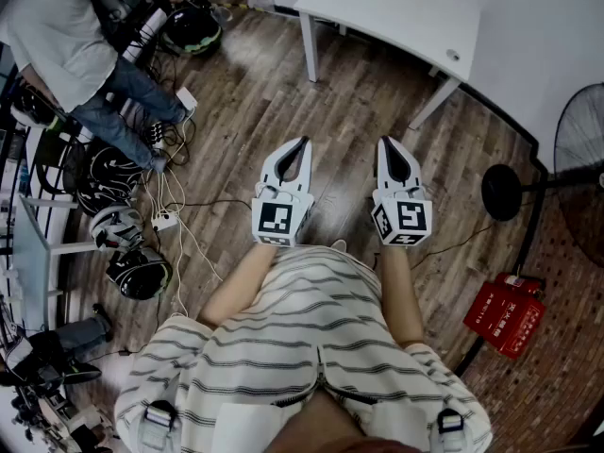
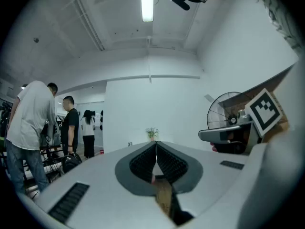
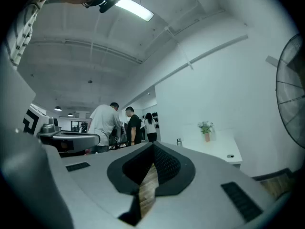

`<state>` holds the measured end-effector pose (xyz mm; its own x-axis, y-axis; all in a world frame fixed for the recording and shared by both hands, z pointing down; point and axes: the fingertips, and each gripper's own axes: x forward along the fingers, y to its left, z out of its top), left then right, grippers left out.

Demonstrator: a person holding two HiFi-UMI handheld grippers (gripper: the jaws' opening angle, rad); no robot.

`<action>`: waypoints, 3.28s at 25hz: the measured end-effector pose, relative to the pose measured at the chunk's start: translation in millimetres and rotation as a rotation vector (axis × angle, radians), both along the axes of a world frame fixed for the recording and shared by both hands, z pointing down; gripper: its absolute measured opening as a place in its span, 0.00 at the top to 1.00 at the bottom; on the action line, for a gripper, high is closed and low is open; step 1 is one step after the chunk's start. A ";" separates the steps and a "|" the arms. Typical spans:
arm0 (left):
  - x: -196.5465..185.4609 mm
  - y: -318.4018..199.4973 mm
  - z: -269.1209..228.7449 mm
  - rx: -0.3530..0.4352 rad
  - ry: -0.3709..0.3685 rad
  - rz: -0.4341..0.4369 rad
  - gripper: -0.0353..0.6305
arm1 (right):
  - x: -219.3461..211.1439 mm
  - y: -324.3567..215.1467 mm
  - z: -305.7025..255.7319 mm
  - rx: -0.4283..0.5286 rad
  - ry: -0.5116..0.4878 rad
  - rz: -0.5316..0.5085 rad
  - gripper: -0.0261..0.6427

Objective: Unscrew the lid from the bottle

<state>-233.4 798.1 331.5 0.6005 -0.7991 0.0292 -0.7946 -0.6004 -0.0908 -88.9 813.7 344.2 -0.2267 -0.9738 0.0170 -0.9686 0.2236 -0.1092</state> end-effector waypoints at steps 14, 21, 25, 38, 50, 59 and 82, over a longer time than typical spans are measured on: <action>40.7 -6.4 27.6 -0.043 -0.031 -0.042 0.94 | 32.2 -19.0 19.0 -0.017 -0.025 -0.037 0.94; 51.2 -90.9 40.2 -0.040 -0.015 -0.064 0.94 | 39.9 -101.9 21.4 -0.007 0.029 -0.070 0.94; 62.5 -150.3 33.3 -0.027 -0.010 -0.060 0.94 | 45.9 -163.4 14.6 -0.011 0.040 -0.076 0.94; 73.2 -346.5 6.1 -0.034 0.011 -0.036 0.94 | 57.6 -360.9 -20.0 -0.010 0.035 -0.031 0.94; 112.0 -488.2 41.8 -0.108 -0.014 -0.033 0.94 | 84.4 -504.5 1.9 -0.035 0.010 -0.051 0.94; 160.8 -631.9 43.2 -0.103 -0.036 -0.072 0.94 | 130.7 -652.5 -0.5 -0.035 0.026 -0.106 0.94; 214.7 -778.4 116.3 -0.275 -0.086 -0.127 0.93 | 152.2 -809.7 77.6 -0.225 0.044 -0.239 0.94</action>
